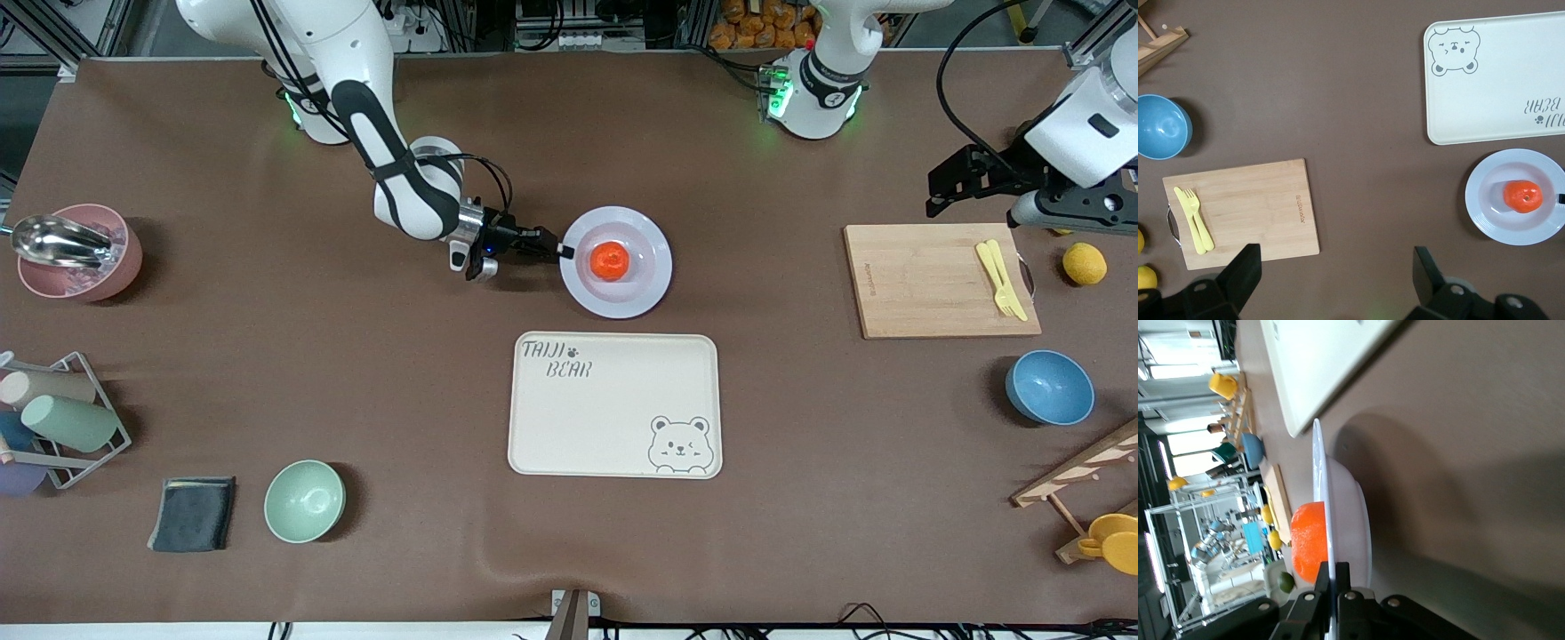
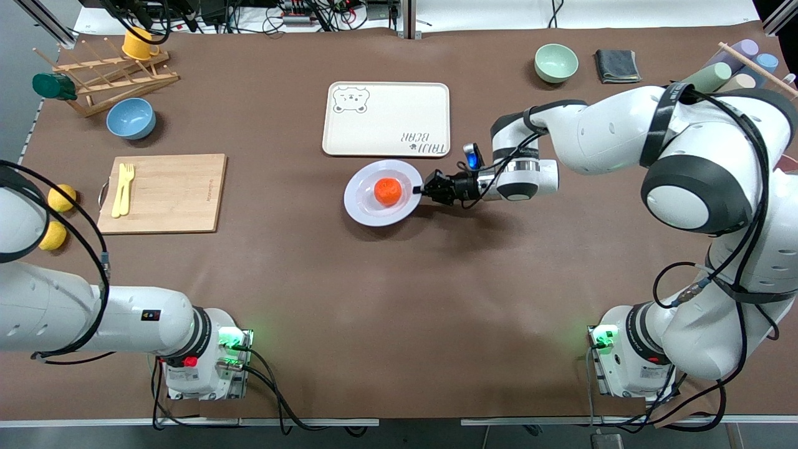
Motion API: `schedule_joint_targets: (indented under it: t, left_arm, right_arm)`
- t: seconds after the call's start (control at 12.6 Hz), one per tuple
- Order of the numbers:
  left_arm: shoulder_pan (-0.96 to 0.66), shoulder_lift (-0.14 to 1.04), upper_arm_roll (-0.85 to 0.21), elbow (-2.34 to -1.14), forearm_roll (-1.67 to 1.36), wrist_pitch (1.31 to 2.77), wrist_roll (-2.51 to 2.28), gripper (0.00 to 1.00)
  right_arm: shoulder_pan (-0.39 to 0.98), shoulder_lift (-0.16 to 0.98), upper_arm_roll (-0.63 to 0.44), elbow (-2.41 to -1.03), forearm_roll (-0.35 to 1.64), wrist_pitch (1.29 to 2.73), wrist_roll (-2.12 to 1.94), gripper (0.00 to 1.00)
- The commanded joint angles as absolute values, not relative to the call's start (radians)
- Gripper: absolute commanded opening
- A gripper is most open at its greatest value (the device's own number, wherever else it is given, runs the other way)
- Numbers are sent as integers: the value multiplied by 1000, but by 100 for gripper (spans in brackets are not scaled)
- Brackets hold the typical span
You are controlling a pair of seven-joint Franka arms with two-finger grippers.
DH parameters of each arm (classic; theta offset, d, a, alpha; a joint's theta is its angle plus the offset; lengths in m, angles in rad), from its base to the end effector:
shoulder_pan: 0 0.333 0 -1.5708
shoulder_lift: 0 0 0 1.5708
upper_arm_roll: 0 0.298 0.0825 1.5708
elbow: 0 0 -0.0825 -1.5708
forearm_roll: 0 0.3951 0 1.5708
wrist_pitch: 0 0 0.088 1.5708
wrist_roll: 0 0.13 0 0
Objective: Place orange and plate with both arms
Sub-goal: 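Grasp the rim of the white plate with the right gripper, then slide the plate with the orange onto the bear tray with the right gripper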
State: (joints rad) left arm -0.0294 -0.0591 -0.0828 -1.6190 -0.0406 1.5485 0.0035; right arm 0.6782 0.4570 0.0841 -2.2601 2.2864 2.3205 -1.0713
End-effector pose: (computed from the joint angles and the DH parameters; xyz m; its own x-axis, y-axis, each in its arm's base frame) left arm 0.5413 -0.0676 0.5911 0.9932 -0.1161 -0.0115 -0.1157 -0.9926 0.0357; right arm 0.3610 0.3866 0.1099 0.9622 -0.2170 -0.1644 -0.2360 -0.3639 -0.9010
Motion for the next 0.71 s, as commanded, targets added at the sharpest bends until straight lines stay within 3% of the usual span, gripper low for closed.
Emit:
schedule_joint_targets:
  t: [0.0,0.4,0.63]
  left_arm:
    - [-26,-52,-91,-1612,-52,1565,-14,100]
    - [-29,-46,-94,-1611,-52,1568,-14,100]
    - [-38,-44,-103,-1612,-28,1569,-6,100]
  right_arm:
    - [676,387,87,-2267,2347,2332,-1016,0]
    - [632,388,80,-2148,2390,2341,-965,0]
    - [598,489,77,-1998,2388,2368,-960,0]
